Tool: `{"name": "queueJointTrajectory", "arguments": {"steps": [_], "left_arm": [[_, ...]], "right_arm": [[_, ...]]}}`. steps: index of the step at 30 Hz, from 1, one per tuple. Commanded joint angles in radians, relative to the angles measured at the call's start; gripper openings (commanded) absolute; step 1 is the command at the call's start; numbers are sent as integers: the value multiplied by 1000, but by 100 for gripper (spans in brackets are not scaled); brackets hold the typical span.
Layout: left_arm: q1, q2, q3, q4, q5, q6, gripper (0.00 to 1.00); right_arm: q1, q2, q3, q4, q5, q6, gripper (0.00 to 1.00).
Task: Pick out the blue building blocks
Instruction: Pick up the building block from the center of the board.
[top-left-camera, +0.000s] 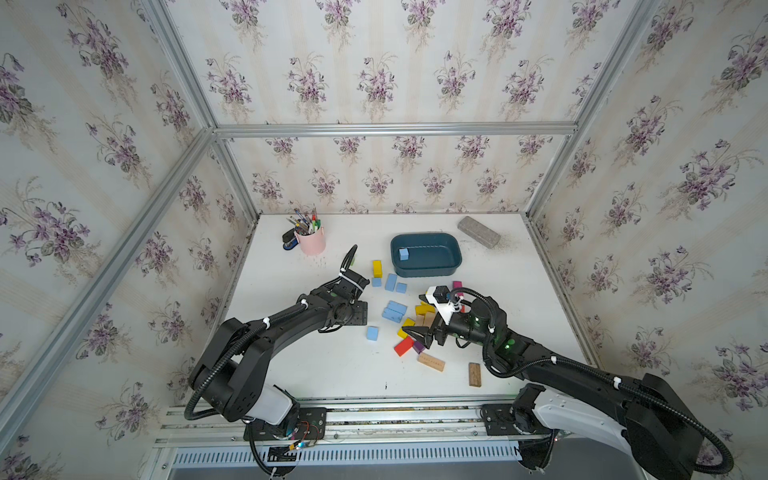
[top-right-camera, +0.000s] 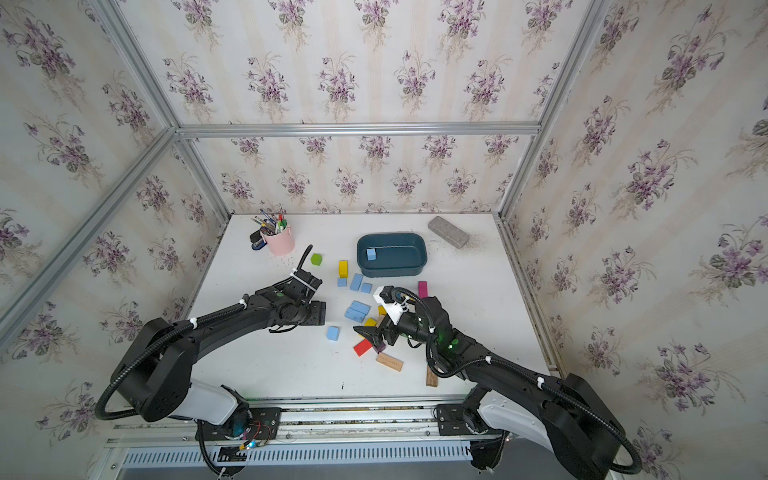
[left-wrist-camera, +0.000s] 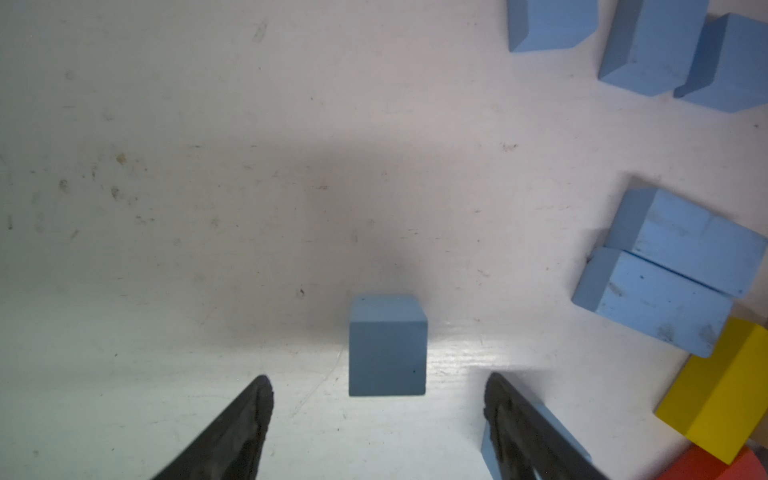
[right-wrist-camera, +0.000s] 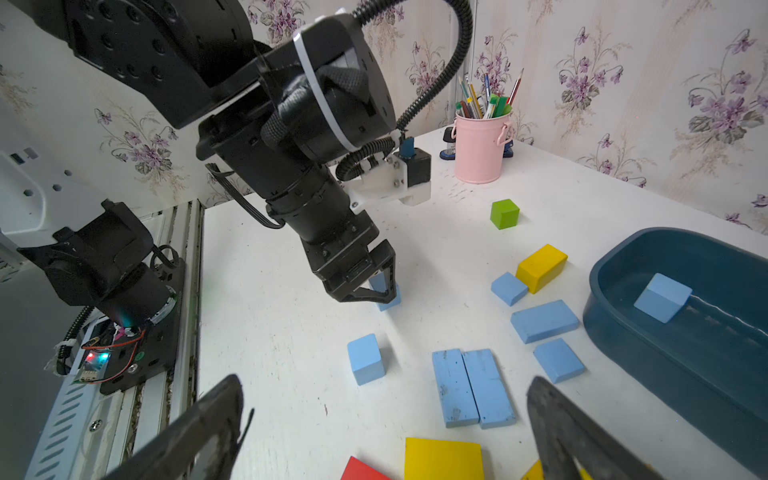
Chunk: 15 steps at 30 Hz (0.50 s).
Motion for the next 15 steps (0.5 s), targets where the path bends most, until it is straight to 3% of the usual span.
{"name": "queueJointTrajectory", "arguments": {"steps": [1,12,15], "left_arm": [[9,19,3,32,3,3,75],[26,97,7,84,13,-15,56],[26,102,4,91,11,-17,46]], "right_arm": [[2,-4,-1,46,6,-15,100],[8,9,-1,46,25,-20,100],[11,8,0,46,32,-23,100]]}}
